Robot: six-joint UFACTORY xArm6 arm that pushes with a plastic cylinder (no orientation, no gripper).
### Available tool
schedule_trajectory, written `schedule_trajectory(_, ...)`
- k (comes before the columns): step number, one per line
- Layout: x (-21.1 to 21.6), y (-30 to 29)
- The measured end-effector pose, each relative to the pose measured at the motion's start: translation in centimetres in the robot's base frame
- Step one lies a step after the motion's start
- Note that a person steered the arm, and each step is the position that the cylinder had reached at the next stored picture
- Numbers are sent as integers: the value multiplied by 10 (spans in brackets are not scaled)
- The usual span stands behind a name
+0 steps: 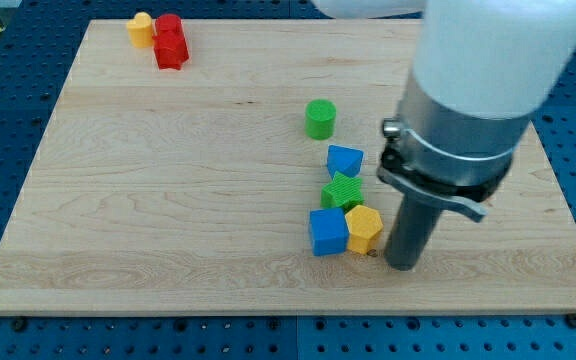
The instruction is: Push the yellow hexagon towards the top left
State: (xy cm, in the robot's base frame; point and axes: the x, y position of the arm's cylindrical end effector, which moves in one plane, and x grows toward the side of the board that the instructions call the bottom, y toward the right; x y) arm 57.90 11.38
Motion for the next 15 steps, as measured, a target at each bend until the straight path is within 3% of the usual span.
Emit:
schedule_trajectory(3,-5,-26)
schedule_trajectory(6,-43,-55)
schedule_trajectory(13,-124,-205)
schedule_trajectory(15,-140,-190)
